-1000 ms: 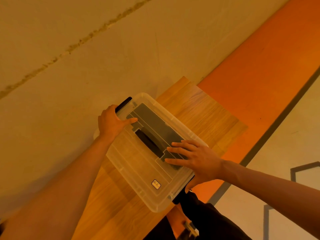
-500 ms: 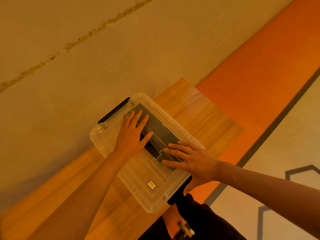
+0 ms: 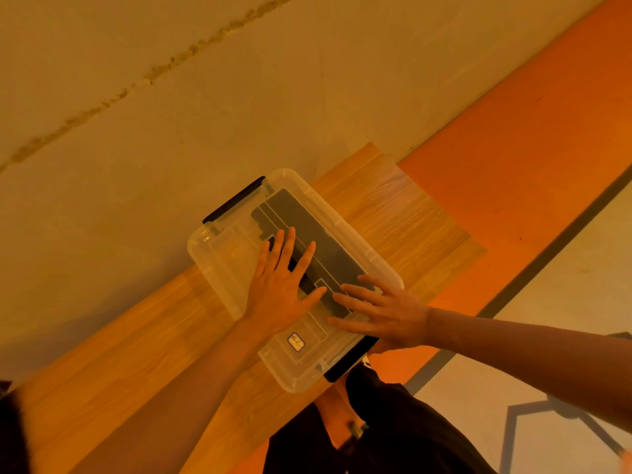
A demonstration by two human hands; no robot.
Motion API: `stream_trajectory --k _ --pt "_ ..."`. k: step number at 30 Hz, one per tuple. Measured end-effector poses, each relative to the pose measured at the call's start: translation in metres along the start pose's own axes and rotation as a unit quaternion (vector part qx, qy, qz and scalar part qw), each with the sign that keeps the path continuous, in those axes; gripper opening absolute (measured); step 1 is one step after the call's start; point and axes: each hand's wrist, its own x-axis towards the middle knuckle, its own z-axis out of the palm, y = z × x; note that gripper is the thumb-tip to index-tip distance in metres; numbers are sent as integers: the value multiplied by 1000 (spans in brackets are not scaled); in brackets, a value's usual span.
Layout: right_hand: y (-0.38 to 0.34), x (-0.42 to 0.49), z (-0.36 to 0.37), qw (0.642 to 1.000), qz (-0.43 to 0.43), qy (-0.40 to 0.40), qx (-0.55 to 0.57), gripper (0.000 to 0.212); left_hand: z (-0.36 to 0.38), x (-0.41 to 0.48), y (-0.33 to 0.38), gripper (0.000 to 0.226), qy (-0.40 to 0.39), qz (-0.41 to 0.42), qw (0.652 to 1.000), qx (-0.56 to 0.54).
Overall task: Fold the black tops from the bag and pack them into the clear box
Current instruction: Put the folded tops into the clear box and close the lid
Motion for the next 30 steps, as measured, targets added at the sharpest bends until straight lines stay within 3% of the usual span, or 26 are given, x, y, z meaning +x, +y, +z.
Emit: stream_trajectory --k 6,12,26,30 --pt "-16 -5 5 999 18 36 13 104 0 -10 4 92 -7 -11 1000 3" --pt "8 -7 6 990 -31 99 92 70 0 -8 5 95 -7 -9 1000 -14" --pt "6 -4 7 978 0 136 160 56 0 -9 7 94 -16 -21 999 -18" --pt "-4 -8 8 962 57 156 218 58 -1 -10 7 94 -16 -18 1000 -18"
